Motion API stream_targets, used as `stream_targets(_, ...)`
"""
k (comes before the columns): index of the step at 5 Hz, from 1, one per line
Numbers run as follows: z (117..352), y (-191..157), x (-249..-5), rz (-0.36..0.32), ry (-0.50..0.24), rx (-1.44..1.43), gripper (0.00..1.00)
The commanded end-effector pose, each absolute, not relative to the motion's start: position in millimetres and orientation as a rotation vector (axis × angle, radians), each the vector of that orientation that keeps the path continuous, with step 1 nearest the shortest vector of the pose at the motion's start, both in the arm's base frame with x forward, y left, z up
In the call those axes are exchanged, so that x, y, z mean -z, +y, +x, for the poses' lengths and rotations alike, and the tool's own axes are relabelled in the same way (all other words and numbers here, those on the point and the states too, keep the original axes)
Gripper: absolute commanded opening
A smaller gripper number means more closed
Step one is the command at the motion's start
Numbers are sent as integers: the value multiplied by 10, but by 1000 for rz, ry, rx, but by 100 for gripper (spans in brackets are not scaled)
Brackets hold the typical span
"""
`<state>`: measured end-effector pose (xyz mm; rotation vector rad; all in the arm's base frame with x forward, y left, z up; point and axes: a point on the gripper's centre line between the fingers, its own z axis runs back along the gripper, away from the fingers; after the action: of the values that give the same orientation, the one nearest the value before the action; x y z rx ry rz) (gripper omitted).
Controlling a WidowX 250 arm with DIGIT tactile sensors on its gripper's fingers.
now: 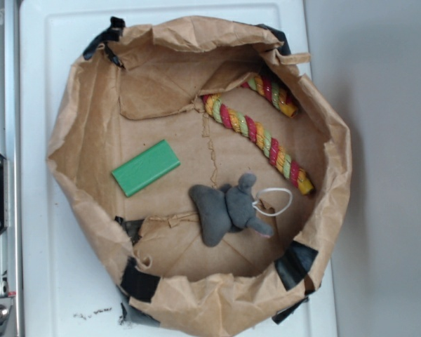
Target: Grab the gray animal.
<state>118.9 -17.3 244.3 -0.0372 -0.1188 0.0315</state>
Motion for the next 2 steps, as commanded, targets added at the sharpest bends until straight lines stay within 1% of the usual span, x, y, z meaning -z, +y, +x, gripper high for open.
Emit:
stream_targets(1, 1189, -173, -2443, -37, -119, -31, 100)
stream_targets(2, 1560, -152, -2253, 19, -120, -122, 100)
